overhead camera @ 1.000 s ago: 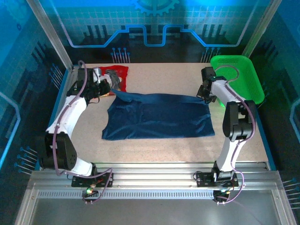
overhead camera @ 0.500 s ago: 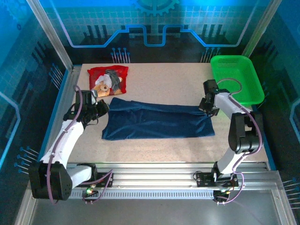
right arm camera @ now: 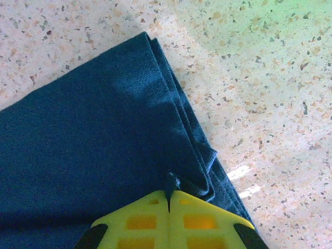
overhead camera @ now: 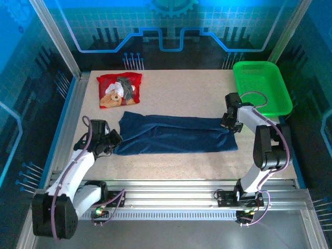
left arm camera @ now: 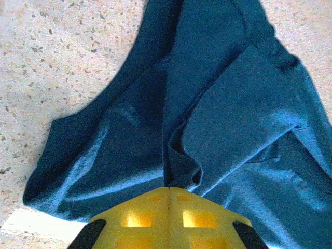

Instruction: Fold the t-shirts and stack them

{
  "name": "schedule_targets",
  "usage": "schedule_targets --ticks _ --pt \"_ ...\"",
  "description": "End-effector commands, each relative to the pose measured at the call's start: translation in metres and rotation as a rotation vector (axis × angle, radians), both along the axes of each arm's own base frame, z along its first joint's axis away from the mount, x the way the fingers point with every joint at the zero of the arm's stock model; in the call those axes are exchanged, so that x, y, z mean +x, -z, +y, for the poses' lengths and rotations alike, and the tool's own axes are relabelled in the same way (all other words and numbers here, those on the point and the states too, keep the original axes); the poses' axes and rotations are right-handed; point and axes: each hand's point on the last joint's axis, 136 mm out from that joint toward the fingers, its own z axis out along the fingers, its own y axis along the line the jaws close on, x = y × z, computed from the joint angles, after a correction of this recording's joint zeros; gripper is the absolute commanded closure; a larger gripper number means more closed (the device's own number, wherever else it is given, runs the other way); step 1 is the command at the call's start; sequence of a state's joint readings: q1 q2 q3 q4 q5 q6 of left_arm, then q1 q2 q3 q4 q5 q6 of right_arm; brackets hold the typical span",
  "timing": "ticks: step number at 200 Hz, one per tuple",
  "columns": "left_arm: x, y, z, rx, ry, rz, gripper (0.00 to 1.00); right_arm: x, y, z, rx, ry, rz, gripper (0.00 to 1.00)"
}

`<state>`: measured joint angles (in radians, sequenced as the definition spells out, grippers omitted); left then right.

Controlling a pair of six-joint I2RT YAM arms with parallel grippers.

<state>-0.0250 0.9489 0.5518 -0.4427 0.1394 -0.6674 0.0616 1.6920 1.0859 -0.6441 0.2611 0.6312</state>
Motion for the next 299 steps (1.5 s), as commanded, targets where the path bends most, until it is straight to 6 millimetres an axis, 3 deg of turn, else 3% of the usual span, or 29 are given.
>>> schedule_targets --ticks 1,77,117,137,156,174,185,187,191,201,217,242,268,299 --pt "-0.013 0.005 -0.004 -0.030 -0.018 0.026 1.00 -0.004 0.008 -0.011 -0.028 0.022 0.022 1.00" --pt "-0.034 0.032 -0.009 -0.038 -0.017 0.121 1.00 -0.017 0.017 -0.016 -0.051 0.052 0.060 1.00" --pt "-0.048 0.057 -0.005 -0.027 -0.059 0.217 1.00 -0.022 0.023 -0.018 -0.058 0.066 0.086 0.99" --pt "-0.050 0.068 -0.003 -0.020 -0.068 0.252 0.89 -0.022 0.026 -0.016 -0.049 0.068 0.097 0.87" --pt "-0.047 0.069 -0.002 -0.013 -0.071 0.272 0.54 -0.021 0.025 -0.012 -0.025 0.066 0.091 0.62" --pt "-0.040 0.053 0.003 0.014 -0.088 0.260 0.41 -0.020 0.015 -0.010 -0.015 0.064 0.065 0.35" --pt "-0.033 0.034 0.008 0.039 -0.106 0.225 0.35 -0.019 0.003 -0.006 0.008 0.056 0.030 0.25" --pt "-0.032 0.030 0.009 0.045 -0.110 0.216 0.32 -0.018 0.000 -0.004 0.015 0.050 0.021 0.23" --pt "-0.029 0.022 0.011 0.053 -0.118 0.198 0.18 -0.017 -0.004 -0.001 0.030 0.037 0.008 0.20" --pt "-0.018 -0.003 0.014 0.065 -0.125 0.130 0.05 -0.015 -0.019 0.008 0.063 -0.006 -0.037 0.13" --pt "0.005 -0.037 0.011 0.066 -0.095 0.028 0.01 -0.009 -0.045 0.035 0.133 -0.141 -0.141 0.00" --pt "0.041 -0.066 -0.015 0.023 0.080 -0.042 0.01 -0.011 -0.085 0.090 0.240 -0.405 -0.286 0.00" --pt "0.061 -0.053 -0.041 0.020 0.300 0.021 0.05 -0.028 -0.100 0.143 0.343 -0.622 -0.302 0.00" --pt "0.070 -0.017 -0.052 0.077 0.454 0.146 0.33 -0.046 -0.087 0.180 0.392 -0.721 -0.230 0.00"
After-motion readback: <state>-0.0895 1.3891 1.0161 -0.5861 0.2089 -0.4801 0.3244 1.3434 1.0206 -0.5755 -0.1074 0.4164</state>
